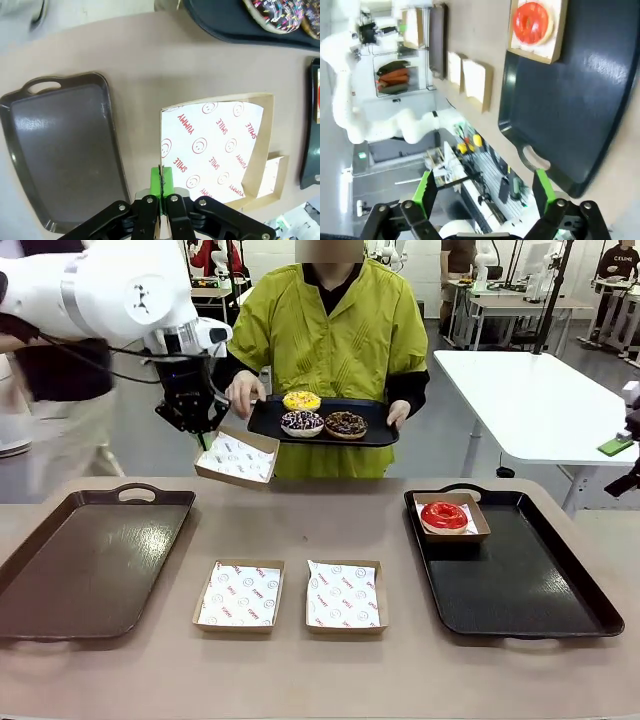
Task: Individually package the donuts and arrange them on the tray.
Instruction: Place the picked Paper togo box on the Handle tray while simultaneously picking up another Paper togo box from the table with the other hand.
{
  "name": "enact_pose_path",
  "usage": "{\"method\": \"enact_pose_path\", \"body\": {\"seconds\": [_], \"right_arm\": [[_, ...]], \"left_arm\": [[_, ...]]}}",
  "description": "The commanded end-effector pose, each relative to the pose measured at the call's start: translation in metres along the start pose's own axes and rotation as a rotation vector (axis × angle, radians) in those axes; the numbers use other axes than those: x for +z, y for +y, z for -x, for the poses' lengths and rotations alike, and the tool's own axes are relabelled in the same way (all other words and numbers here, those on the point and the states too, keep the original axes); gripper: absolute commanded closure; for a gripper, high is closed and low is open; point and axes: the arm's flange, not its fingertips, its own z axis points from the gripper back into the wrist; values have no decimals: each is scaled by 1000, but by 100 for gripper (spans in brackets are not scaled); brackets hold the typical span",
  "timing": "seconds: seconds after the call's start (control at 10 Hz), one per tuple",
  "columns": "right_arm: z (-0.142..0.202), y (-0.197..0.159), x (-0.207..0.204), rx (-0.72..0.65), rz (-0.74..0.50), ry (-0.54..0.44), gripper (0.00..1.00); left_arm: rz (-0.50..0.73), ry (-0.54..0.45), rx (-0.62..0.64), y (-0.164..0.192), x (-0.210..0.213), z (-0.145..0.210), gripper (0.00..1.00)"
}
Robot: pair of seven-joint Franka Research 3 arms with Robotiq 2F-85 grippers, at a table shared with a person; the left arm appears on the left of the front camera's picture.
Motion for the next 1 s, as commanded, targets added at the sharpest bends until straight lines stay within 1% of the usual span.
{"method": "enact_pose_path", "body": {"seconds": [0.0, 0.1, 0.3, 0.5, 0.7, 0.8, 0.9], "right_arm": [[6, -18, 13, 9, -124, -148, 0], [17, -32, 15, -26, -152, -189, 0], [37, -50, 16, -93, -194, -267, 0], [48, -56, 14, -114, -203, -285, 0], [46, -51, 14, -120, -183, -312, 0], [49, -65, 19, -116, -198, -254, 0], [49, -65, 19, -116, -198, -254, 0]], "left_arm": [[-51, -18, 49, -4, 11, -2, 100], [0, 0, 0, 0, 0, 0, 100], [0, 0, 0, 0, 0, 0, 100], [0, 0, 0, 0, 0, 0, 100], [0, 0, 0, 0, 0, 0, 100], [0, 0, 0, 0, 0, 0, 100], [0, 0, 0, 0, 0, 0, 100]]}}
